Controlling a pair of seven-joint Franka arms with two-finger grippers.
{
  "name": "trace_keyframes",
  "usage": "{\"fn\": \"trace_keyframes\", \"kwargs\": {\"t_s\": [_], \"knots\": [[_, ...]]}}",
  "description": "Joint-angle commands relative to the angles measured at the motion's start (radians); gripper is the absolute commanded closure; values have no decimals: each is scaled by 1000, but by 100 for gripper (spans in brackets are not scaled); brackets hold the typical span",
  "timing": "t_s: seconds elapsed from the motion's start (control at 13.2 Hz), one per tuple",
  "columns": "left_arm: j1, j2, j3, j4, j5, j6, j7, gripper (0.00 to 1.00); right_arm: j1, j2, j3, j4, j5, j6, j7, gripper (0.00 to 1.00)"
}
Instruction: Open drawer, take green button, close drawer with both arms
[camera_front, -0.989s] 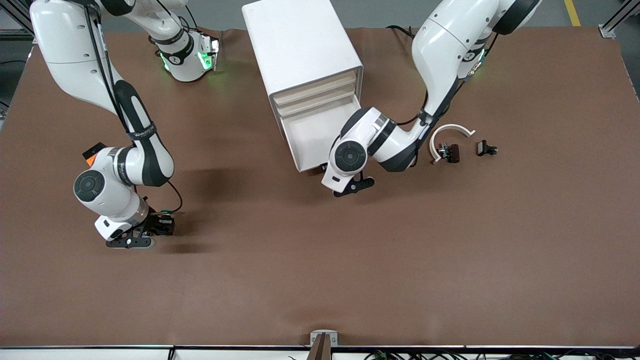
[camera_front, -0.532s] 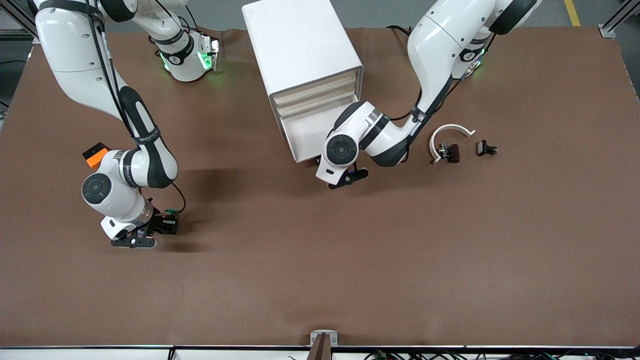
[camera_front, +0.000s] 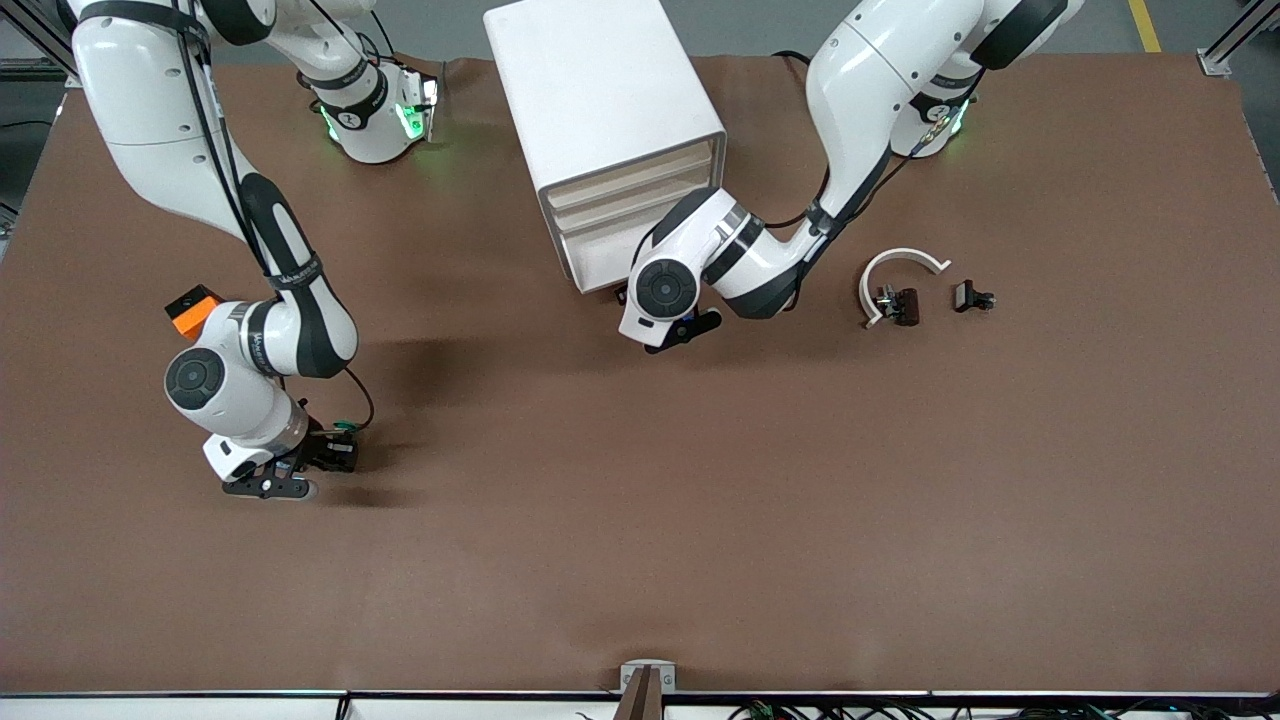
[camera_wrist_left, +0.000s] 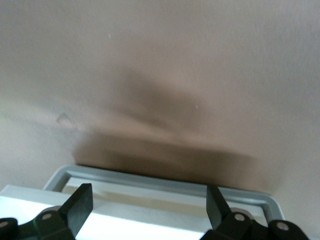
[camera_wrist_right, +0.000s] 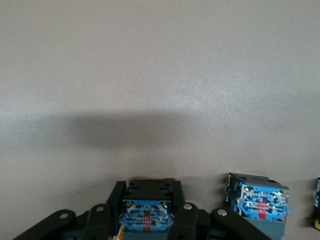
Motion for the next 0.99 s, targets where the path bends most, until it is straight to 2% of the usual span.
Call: {"fn": "trace_keyframes", "kwargs": {"t_s": [0.0, 0.84, 0.91], "knots": [[14, -1, -27, 1, -36, -18, -35, 0, -13, 20, 13, 31, -1, 2, 14, 100], [12, 38, -110, 3, -89, -102, -52, 0, -23, 55, 13, 71, 1, 2, 14, 100], [14, 42, -116, 3, -94, -104, -50, 0, -22, 55, 13, 71, -1, 3, 13, 66]]}}
